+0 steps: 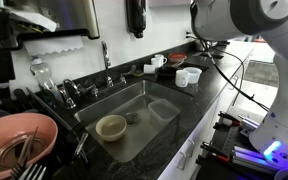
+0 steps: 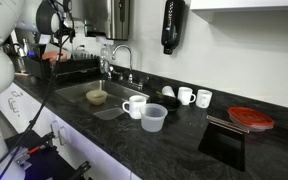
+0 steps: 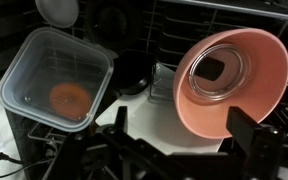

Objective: Take the pink bowl out of the sink and put it in the dish rack

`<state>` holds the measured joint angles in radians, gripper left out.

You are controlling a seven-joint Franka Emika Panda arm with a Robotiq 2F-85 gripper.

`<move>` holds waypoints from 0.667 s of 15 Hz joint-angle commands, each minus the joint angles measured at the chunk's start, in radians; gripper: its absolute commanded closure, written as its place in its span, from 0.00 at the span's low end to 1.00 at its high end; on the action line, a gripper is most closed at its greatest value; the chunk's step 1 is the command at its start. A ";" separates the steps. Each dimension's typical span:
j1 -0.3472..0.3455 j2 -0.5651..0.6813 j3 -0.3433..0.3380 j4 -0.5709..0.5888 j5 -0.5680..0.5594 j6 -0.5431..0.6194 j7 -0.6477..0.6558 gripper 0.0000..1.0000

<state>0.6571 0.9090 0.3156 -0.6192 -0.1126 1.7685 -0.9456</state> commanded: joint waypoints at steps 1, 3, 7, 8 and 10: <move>-0.005 -0.040 -0.027 -0.031 -0.017 -0.057 0.076 0.00; -0.014 -0.057 -0.026 -0.038 -0.002 -0.081 0.127 0.00; -0.020 -0.113 -0.035 -0.061 -0.006 -0.096 0.269 0.00; -0.021 -0.133 -0.042 -0.074 -0.009 -0.105 0.315 0.00; -0.022 -0.168 -0.054 -0.101 -0.013 -0.128 0.403 0.00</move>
<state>0.6425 0.8147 0.2847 -0.6287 -0.1181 1.6627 -0.6487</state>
